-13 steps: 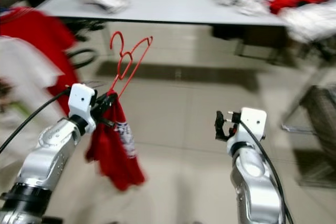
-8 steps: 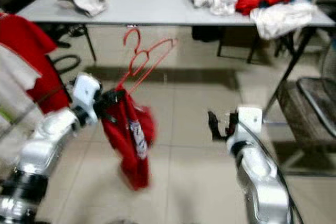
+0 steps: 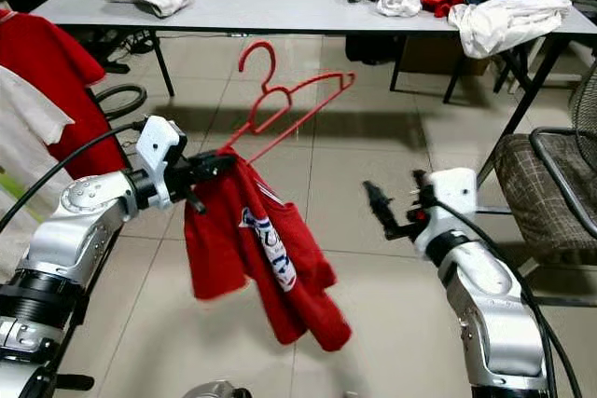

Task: Hang hanger

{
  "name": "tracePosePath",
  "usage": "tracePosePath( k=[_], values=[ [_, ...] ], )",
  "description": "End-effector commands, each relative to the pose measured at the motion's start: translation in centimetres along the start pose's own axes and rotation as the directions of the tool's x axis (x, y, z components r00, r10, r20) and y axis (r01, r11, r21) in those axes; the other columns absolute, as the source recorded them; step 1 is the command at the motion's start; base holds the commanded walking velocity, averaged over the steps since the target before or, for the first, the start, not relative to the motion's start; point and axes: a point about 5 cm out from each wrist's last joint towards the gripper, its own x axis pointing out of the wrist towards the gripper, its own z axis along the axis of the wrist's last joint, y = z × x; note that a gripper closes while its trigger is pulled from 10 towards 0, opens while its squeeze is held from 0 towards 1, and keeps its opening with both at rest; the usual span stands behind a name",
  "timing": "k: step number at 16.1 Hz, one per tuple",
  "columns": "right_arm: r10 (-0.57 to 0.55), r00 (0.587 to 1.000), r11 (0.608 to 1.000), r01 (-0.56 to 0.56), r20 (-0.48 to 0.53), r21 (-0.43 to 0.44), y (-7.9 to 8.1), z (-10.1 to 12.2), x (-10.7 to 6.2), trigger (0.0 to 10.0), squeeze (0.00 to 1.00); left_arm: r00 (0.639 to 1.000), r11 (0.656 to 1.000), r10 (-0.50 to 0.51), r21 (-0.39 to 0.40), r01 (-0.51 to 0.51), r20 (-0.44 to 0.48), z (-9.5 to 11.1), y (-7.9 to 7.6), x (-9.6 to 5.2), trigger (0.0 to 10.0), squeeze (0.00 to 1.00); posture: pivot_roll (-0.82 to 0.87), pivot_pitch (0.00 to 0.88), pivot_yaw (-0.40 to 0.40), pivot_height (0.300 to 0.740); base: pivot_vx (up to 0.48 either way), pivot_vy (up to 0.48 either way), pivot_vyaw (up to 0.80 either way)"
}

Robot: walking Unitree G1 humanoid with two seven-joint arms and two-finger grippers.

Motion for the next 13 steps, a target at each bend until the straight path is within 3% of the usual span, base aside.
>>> tracePosePath(
  k=[1, 2, 3, 5, 7, 8, 13],
  values=[
    [0.067, 0.998, 0.998, -0.067, 0.011, 0.003, 0.3, 0.0, 0.0, 10.0, 0.00, 0.998, 0.998, -0.052, 0.036, 0.051, 0.033, 1.2, 0.3, 0.0, 0.0, 0.00, -0.02, 0.000, 0.057, 0.740, 0.000, 0.000, 0.00],
    [0.121, 0.992, 0.992, -0.122, 0.018, 0.019, 0.3, 0.2, -0.2, 10.0, 0.25, 0.994, 0.994, -0.099, 0.047, 0.097, 0.040, 1.7, 0.4, 0.0, 0.0, 0.00, -0.02, 0.000, 0.057, 0.740, 0.000, 0.000, 0.00],
    [0.213, 0.977, 0.974, -0.214, 0.028, 0.068, 0.2, 0.4, -0.6, 10.0, 1.00, 0.983, 0.982, -0.181, 0.059, 0.178, 0.045, 2.5, 0.7, -0.2, 0.0, 0.00, -0.03, 0.000, 0.055, 0.740, 0.000, 0.000, 0.00],
    [0.369, 0.928, 0.918, -0.371, 0.043, 0.142, -0.2, 0.3, -1.4, 10.0, 1.00, 0.949, 0.950, -0.310, 0.061, 0.306, 0.061, 4.1, 1.1, -0.7, 0.0, 0.00, -0.03, 0.000, 0.055, 0.740, 0.000, 0.000, 0.00],
    [0.431, 0.902, 0.890, -0.430, 0.031, 0.150, -0.3, 0.2, -1.6, 10.0, 1.00, 0.928, 0.930, -0.366, 0.067, 0.361, 0.074, 5.1, 1.1, -0.8, 0.0, 0.00, -0.03, 0.000, 0.049, 0.740, 0.000, 0.000, 0.00],
    [0.493, 0.870, 0.861, -0.488, 0.002, 0.141, -0.3, 0.1, -1.5, 10.0, 1.00, 0.895, 0.898, -0.439, 0.082, 0.433, 0.079, 6.0, 1.0, -0.8, 0.0, 0.00, -0.02, 0.000, 0.046, 0.740, 0.000, 0.000, 0.00],
    [0.461, 0.885, 0.886, -0.454, -0.069, 0.095, -1.1, -0.6, 1.3, 10.0, 1.00, 0.801, 0.796, -0.598, 0.146, 0.587, 0.041, 8.0, -0.1, -0.3, 0.0, 0.00, -0.01, 0.000, 0.035, 0.740, 0.000, 0.000, 0.00]
  ],
)
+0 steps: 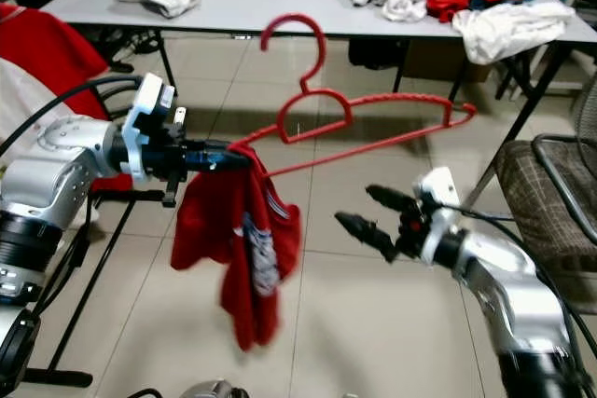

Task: Hang hanger

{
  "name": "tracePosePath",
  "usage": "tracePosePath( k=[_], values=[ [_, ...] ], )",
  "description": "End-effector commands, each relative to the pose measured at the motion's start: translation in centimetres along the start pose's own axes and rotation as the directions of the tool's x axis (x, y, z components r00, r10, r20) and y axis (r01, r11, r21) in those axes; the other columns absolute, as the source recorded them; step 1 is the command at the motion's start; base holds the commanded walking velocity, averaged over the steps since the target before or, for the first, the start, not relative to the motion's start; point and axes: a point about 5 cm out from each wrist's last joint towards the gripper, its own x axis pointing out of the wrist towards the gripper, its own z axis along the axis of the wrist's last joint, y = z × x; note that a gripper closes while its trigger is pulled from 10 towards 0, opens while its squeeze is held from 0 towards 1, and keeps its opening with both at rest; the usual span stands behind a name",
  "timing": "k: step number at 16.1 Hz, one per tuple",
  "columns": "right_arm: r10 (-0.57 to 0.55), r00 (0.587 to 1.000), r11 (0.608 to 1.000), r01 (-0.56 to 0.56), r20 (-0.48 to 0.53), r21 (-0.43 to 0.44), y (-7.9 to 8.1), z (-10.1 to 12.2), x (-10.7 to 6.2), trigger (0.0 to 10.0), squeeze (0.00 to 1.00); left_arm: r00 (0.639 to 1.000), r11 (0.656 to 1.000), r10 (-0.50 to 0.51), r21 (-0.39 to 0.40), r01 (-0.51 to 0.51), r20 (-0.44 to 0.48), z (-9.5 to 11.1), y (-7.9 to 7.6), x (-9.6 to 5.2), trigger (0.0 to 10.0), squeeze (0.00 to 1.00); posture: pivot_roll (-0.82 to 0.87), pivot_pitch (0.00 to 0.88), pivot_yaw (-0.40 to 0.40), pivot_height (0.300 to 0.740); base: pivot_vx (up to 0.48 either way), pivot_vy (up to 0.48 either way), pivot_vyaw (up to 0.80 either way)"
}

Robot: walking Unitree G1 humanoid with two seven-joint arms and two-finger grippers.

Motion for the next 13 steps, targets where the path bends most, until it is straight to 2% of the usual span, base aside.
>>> tracePosePath(
  k=[1, 2, 5, 7, 11, 13],
  values=[
    [0.000, 1.000, 1.000, -0.001, -0.009, -0.005, -0.1, -0.1, 0.6, 10.0, 1.00, 0.998, 0.996, -0.062, 0.059, 0.062, 0.001, 1.7, -0.2, 0.5, 0.0, 0.00, 0.00, 0.000, 0.033, 0.740, 0.000, 0.000, 0.00],
    [0.017, 1.000, 1.000, -0.017, -0.020, 0.001, 0.0, -0.2, 0.9, 10.0, 0.00, 0.997, 0.995, -0.074, 0.066, 0.074, -0.005, 1.8, -0.2, 0.7, 0.0, 0.00, 0.00, 0.000, 0.033, 0.740, 0.000, 0.000, 0.00],
    [0.071, 0.996, 0.997, -0.069, -0.050, 0.045, 0.2, -0.5, 1.7, 10.0, 0.00, 0.993, 0.989, -0.119, 0.087, 0.120, -0.017, 2.2, -0.4, 1.1, 0.0, 0.00, 0.00, 0.000, 0.034, 0.740, 0.000, 0.000, 0.00],
    [0.139, 0.984, 0.990, -0.135, -0.112, 0.046, 0.6, -1.4, 2.8, 10.0, 0.00, 0.988, 0.981, -0.156, 0.112, 0.156, -0.002, 3.2, -0.6, 1.8, 0.0, 0.00, 0.01, 0.000, 0.036, 0.740, 0.000, 0.000, 0.00],
    [0.166, 0.973, 0.986, -0.163, -0.157, 0.034, 0.6, -2.0, 3.5, 10.0, 0.00, 0.983, 0.974, -0.186, 0.135, 0.184, 0.001, 4.0, -0.8, 2.3, 0.0, 0.00, 0.01, 0.000, 0.035, 0.740, 0.000, 0.000, 0.00],
    [0.146, 0.973, 0.989, -0.144, -0.180, 0.027, 0.3, -2.4, 3.9, 10.0, 0.00, 0.978, 0.968, -0.209, 0.147, 0.205, 0.010, 4.6, -1.0, 2.5, 0.0, 0.00, 0.01, 0.000, 0.036, 0.740, 0.000, 0.000, 0.00]
  ],
)
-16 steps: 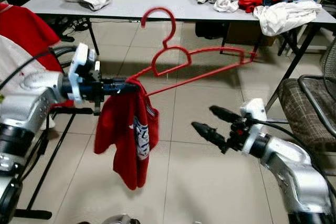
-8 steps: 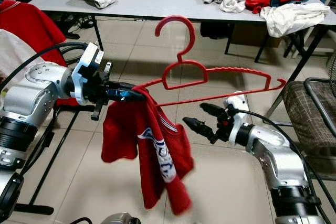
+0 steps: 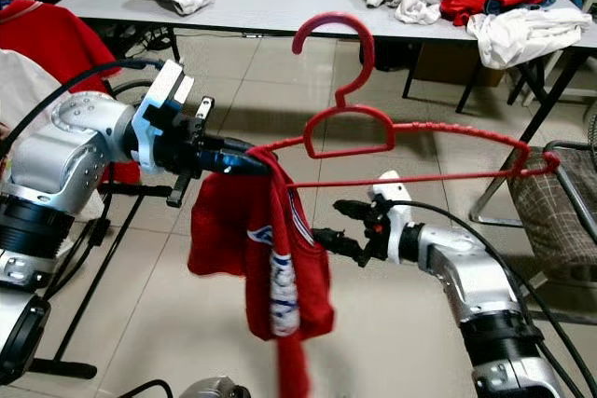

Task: Hang hanger

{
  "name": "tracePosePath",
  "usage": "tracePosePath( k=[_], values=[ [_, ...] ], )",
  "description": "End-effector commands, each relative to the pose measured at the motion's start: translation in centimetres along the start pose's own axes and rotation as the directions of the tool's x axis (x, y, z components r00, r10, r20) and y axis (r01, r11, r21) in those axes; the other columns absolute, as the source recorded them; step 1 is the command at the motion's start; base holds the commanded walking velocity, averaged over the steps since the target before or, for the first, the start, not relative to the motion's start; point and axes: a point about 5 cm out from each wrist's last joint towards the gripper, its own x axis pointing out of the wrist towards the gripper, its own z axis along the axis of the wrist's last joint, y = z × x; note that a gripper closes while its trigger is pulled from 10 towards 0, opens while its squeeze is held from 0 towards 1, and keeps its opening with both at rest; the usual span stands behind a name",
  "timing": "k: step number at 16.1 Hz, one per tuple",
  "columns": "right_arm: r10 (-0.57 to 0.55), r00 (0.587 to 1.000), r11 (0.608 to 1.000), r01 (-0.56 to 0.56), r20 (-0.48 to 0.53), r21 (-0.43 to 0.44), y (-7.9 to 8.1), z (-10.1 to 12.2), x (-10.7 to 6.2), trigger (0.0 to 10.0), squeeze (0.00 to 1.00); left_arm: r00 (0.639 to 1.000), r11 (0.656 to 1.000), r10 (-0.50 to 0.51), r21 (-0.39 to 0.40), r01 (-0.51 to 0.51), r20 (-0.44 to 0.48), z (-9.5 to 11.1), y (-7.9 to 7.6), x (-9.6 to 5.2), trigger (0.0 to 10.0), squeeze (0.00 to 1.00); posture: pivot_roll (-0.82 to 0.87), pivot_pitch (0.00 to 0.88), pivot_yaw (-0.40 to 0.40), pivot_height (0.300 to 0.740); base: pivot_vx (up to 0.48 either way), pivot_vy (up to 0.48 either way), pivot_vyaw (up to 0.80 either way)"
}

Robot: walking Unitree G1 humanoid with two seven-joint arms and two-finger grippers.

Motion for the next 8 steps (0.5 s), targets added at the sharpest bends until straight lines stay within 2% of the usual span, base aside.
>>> tracePosePath(
  k=[1, 4, 8],
  values=[
    [0.003, 1.000, 1.000, -0.003, 0.010, -0.023, -0.1, 0.4, 0.3, 10.0, 0.00, 0.999, 0.998, -0.035, 0.052, 0.034, 0.017, 1.5, -0.1, 0.3, 0.0, 0.00, 0.01, 0.000, 0.037, 0.740, 0.000, 0.000, 0.00],
    [0.108, 0.994, 0.993, -0.108, -0.003, -0.042, 0.6, 0.3, 0.3, 10.0, 0.00, 1.000, 0.998, -0.028, 0.062, 0.028, 0.004, 1.6, 0.2, 0.3, 0.0, 0.00, 0.01, 0.000, 0.039, 0.740, 0.000, 0.000, 0.00],
    [0.142, 0.989, 0.988, -0.144, -0.044, -0.047, 0.9, -0.4, 0.5, 10.0, 0.00, 1.000, 0.998, -0.029, 0.062, 0.029, 0.009, 1.9, 0.4, 0.4, 0.0, 0.00, 0.01, 0.000, 0.042, 0.740, 0.000, 0.000, 0.00]
  ],
)
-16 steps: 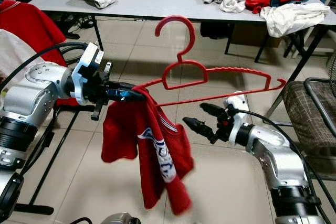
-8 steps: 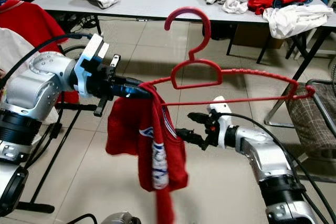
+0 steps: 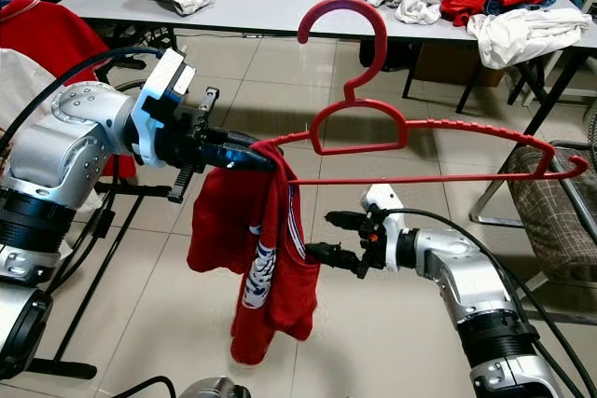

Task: Hang hanger

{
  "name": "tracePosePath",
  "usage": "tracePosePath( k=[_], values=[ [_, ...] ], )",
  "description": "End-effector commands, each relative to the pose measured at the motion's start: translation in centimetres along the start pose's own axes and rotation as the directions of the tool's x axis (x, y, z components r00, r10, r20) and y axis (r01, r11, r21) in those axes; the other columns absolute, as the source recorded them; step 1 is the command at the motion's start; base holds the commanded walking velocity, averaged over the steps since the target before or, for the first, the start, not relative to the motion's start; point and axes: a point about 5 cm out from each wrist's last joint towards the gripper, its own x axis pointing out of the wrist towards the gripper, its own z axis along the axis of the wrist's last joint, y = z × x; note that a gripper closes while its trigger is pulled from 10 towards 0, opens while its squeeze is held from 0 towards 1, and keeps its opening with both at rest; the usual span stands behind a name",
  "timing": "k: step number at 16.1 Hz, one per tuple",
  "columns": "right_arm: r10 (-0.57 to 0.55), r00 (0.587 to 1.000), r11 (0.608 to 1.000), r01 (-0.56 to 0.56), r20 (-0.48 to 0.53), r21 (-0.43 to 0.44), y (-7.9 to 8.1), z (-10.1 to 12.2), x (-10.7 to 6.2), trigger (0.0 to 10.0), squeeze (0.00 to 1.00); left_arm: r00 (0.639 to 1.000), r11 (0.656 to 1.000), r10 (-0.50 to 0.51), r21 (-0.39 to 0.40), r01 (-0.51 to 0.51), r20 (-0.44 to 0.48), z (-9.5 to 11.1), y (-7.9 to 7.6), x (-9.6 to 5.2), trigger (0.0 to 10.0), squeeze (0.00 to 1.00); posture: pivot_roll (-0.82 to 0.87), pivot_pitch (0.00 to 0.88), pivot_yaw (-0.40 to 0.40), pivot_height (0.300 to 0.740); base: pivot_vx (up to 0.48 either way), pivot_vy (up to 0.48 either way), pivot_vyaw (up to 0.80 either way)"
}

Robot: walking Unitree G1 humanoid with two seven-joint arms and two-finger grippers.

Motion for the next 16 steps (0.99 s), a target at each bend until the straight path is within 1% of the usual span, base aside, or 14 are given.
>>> tracePosePath(
  k=[1, 3, 7, 8, 10, 12, 13, 14, 15, 16],
  values=[
    [0.030, 0.999, 0.999, -0.031, -0.023, -0.031, 0.3, 0.0, 0.2, 10.0, 0.00, 1.000, 0.999, -0.011, 0.037, 0.011, -0.007, 1.1, 0.3, 0.1, 0.0, 0.00, 0.01, 0.000, 0.042, 0.740, 0.000, 0.000, 0.00],
    [0.053, 0.997, 0.998, -0.055, -0.054, -0.032, 0.5, -0.5, 0.3, 10.0, 0.00, 1.000, 0.999, -0.008, 0.039, 0.008, -0.006, 1.1, 0.4, 0.1, 0.0, 0.00, 0.01, 0.000, 0.043, 0.740, 0.000, 0.000, 0.00],
    [0.062, 0.993, 0.998, -0.065, -0.102, -0.027, 0.6, -1.4, 0.5, 10.0, 0.00, 1.000, 0.999, 0.006, 0.045, -0.006, -0.007, 1.2, 0.7, 0.2, 0.0, 0.00, 0.01, 0.000, 0.042, 0.740, 0.000, 0.000, 0.00],
    [0.062, 0.993, 0.998, -0.065, -0.101, -0.026, 0.6, -1.4, 0.6, 10.0, 0.00, 1.000, 0.999, 0.011, 0.048, -0.010, -0.009, 1.2, 0.7, 0.2, 0.0, 0.00, 0.01, 0.000, 0.042, 0.740, 0.000, 0.000, 0.00],
    [0.058, 0.996, 0.998, -0.059, -0.066, -0.023, 0.6, -1.0, 0.7, 10.0, 0.00, 1.000, 0.998, 0.021, 0.052, -0.020, -0.014, 1.1, 0.8, 0.1, 0.0, 0.00, 0.01, 0.000, 0.040, 0.740, 0.000, 0.000, 0.00],
    [0.088, 0.995, 0.995, -0.090, -0.049, -0.032, 1.0, -0.7, 0.6, 10.0, 0.00, 0.999, 0.998, 0.039, 0.056, -0.038, -0.017, 1.0, 0.9, 0.1, 0.0, 0.00, 0.01, 0.000, 0.040, 0.740, 0.000, 0.000, 0.00],
    [0.112, 0.991, 0.993, -0.115, -0.078, -0.029, 1.3, -1.1, 0.5, 8.5, 0.00, 0.998, 0.996, 0.061, 0.063, -0.059, -0.024, 0.9, 1.0, 0.1, 0.0, 0.00, 0.01, 0.000, 0.040, 0.740, 0.000, 0.000, 0.00],
    [0.128, 0.985, 0.991, -0.131, -0.114, -0.022, 1.5, -1.6, 0.4, 4.3, 0.00, 0.997, 0.995, 0.070, 0.067, -0.068, -0.027, 0.9, 1.1, 0.0, 0.0, 0.00, 0.01, 0.000, 0.040, 0.740, 0.000, 0.000, 0.00],
    [0.145, 0.974, 0.988, -0.150, -0.174, -0.017, 1.7, -2.4, 0.3, 2.3, 0.00, 0.997, 0.995, 0.072, 0.069, -0.070, -0.024, 1.0, 1.2, -0.1, 0.0, 0.00, 0.01, 0.000, 0.042, 0.740, 0.000, 0.000, 0.00],
    [0.154, 0.962, 0.986, -0.163, -0.226, -0.023, 1.8, -3.0, 0.2, 0.0, 0.00, 0.997, 0.995, 0.073, 0.071, -0.072, -0.022, 1.0, 1.2, -0.1, 0.0, 0.00, 0.01, 0.000, 0.042, 0.740, 0.000, 0.000, 0.00]
  ],
)
